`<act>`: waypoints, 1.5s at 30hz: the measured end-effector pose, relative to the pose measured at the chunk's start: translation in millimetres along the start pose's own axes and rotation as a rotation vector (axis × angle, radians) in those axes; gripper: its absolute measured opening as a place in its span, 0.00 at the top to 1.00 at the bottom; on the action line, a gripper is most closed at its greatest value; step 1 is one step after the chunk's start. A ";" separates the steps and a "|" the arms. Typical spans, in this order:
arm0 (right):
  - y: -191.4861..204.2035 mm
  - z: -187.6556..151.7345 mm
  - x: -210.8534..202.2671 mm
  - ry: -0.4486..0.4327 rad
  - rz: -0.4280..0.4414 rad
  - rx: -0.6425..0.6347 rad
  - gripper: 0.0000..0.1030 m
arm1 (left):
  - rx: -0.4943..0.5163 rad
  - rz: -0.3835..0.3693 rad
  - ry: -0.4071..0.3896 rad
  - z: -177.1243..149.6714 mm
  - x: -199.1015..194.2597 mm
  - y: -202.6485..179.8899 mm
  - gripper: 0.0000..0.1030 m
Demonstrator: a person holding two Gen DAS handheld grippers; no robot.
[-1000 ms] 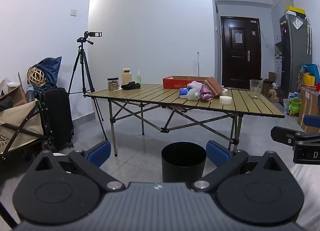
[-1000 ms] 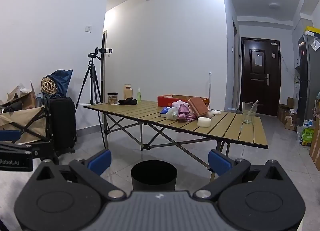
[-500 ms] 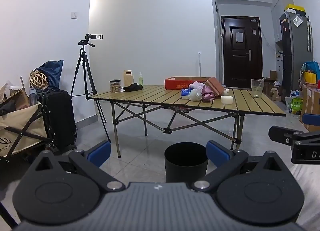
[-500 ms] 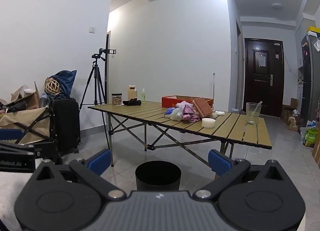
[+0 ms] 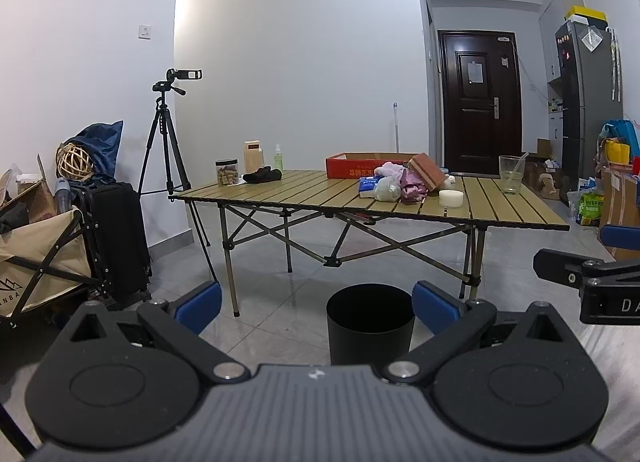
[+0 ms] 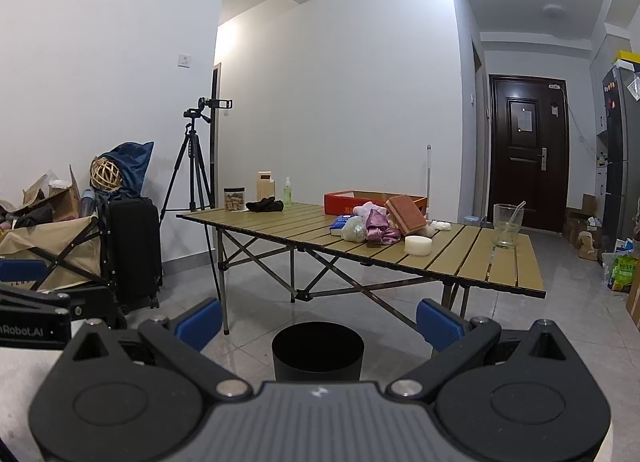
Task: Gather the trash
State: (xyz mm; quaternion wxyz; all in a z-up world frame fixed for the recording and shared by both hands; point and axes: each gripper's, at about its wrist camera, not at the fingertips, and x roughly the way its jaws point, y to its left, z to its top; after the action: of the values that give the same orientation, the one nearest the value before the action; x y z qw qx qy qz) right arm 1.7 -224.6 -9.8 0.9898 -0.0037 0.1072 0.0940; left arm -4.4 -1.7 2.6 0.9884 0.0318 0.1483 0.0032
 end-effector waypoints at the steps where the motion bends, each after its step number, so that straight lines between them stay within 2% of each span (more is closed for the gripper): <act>1: 0.3 0.3 -0.2 -0.002 0.000 0.001 0.00 | 0.000 0.001 0.000 0.0 -0.1 -0.1 0.00; 45: 0.2 4.2 -5.7 0.005 0.027 0.004 0.00 | 0.003 0.013 -0.005 1.8 0.6 2.1 0.00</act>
State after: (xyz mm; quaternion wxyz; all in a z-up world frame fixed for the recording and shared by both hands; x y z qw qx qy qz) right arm -2.8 -225.4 -4.5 0.9881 -0.0003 0.1100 0.1073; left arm -3.3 0.3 4.3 0.9887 0.0343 0.1454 0.0094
